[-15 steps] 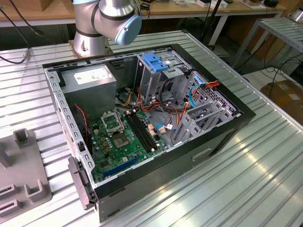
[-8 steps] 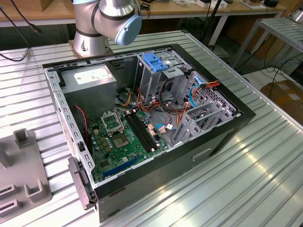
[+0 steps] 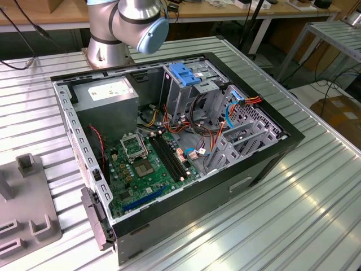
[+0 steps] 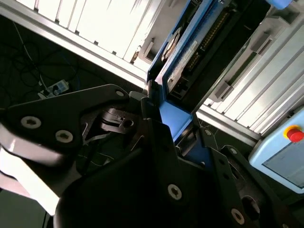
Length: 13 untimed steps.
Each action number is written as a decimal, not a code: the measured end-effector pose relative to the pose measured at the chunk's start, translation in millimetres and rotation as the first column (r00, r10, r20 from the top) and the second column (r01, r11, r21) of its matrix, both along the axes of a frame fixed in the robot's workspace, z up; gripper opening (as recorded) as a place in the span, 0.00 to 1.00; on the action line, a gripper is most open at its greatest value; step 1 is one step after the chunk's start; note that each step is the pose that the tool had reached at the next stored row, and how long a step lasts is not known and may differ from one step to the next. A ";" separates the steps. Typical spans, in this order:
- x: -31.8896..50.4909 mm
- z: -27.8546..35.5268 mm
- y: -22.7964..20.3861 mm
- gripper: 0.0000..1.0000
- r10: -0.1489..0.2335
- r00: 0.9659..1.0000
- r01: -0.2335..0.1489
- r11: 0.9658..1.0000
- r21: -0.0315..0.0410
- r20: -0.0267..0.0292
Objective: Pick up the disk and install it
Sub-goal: 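Pick up the disk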
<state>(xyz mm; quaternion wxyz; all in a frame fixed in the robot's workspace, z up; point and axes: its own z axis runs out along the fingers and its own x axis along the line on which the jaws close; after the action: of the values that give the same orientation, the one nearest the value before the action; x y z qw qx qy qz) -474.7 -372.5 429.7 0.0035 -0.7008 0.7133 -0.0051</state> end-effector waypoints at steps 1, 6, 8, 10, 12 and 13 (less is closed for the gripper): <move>0.0 1.6 0.0 0.37 0.000 1.000 0.000 1.000 0.000 0.000; 0.0 11.4 0.0 0.37 0.000 1.000 0.000 1.000 0.000 0.000; 0.0 18.0 0.0 0.37 0.000 1.000 0.000 1.000 0.000 0.000; 0.0 21.6 0.0 0.37 0.000 1.000 0.000 1.000 0.000 -0.001; 0.1 25.2 0.0 0.37 0.000 1.000 0.000 1.000 0.000 -0.001; 0.1 26.7 0.0 0.37 0.000 1.000 0.000 1.000 0.000 -0.001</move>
<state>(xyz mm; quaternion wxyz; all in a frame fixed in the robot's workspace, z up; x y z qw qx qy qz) -474.6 -372.5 456.4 0.0031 -0.7008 0.7133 -0.0048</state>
